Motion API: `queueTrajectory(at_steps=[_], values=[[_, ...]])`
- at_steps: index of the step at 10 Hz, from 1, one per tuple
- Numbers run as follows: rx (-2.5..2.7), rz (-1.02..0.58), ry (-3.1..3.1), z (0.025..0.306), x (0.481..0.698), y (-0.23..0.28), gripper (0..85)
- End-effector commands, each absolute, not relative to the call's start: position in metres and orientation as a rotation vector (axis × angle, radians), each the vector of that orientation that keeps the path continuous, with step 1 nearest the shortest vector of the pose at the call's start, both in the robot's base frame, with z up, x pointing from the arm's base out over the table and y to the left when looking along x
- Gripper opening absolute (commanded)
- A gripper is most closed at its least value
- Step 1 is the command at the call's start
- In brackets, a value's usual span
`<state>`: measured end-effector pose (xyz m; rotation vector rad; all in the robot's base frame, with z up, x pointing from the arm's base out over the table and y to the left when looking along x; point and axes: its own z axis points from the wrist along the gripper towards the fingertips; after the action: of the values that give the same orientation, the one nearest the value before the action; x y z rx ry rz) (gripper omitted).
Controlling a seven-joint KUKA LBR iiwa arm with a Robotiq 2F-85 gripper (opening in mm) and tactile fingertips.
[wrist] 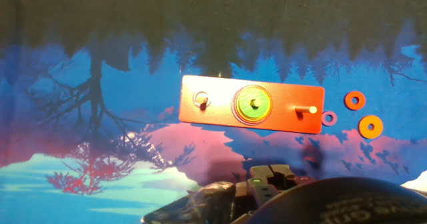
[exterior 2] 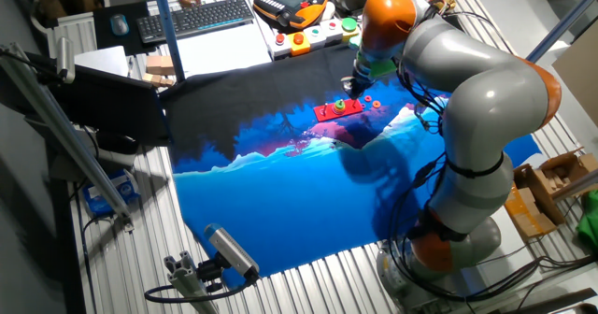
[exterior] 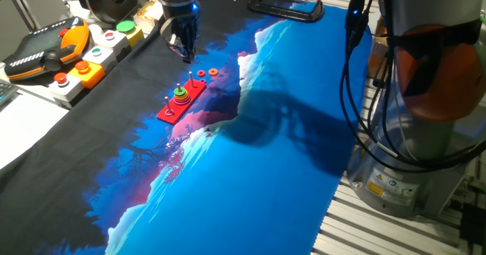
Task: Take out one Hanoi block and throw it aside
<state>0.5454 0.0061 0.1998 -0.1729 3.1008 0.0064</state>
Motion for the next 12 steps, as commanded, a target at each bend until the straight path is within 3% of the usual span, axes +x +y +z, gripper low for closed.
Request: queueTrajectory(at_steps=[1,12], values=[[-0.179,0.011,3.102,0.2005,0.5444,0.0058,0.7],[-0.189,-0.022,3.102,0.2019,0.5426,0.0045,0.7]])
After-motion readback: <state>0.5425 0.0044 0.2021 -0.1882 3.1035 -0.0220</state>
